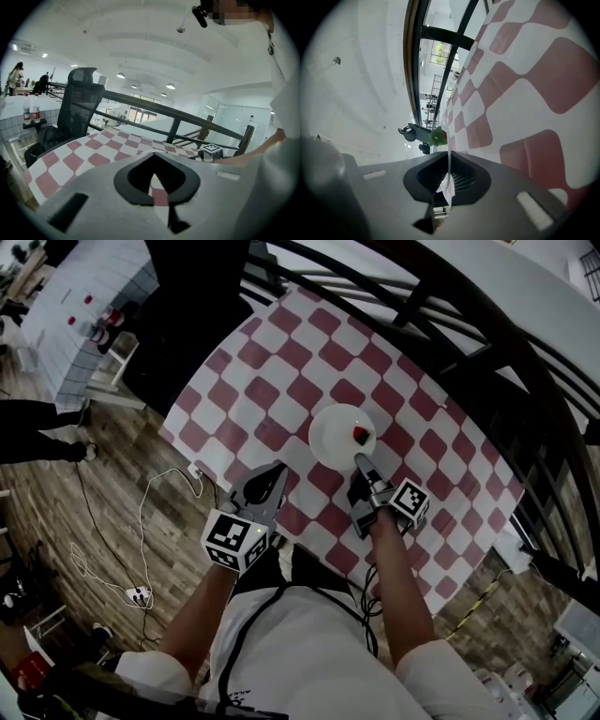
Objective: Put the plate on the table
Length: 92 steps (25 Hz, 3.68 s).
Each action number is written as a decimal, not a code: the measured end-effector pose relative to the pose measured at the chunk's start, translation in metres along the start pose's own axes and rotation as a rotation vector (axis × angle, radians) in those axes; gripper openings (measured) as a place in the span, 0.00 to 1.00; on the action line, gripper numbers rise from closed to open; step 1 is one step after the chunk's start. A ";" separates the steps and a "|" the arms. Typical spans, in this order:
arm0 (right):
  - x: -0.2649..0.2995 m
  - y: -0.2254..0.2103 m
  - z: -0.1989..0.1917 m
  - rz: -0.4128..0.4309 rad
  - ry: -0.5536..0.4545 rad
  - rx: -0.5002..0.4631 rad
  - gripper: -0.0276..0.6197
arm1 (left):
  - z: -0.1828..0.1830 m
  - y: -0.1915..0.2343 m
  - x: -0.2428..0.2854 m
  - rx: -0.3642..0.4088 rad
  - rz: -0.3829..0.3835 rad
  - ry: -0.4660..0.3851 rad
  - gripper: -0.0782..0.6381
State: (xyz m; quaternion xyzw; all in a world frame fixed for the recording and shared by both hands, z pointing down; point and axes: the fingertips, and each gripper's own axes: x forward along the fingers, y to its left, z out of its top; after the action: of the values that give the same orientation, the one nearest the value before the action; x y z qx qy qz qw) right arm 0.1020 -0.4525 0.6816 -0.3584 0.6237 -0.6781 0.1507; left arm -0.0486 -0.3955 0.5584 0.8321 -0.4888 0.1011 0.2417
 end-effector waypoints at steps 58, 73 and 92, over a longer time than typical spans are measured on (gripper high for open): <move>0.063 -0.032 0.015 -0.151 0.022 -0.015 0.22 | -0.008 0.024 0.000 0.001 0.060 0.013 0.11; 0.043 -0.031 0.008 -0.182 0.015 -0.049 0.39 | 0.001 0.012 -0.021 0.040 0.046 -0.006 0.11; -0.036 0.035 -0.027 -0.046 -0.121 -0.149 0.05 | 0.023 -0.012 -0.081 0.095 -0.021 -0.067 0.11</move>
State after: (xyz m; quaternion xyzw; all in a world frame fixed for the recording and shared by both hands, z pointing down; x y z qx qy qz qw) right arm 0.1006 -0.4151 0.6381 -0.4231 0.6539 -0.6102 0.1451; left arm -0.0800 -0.3404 0.5023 0.8508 -0.4823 0.0939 0.1863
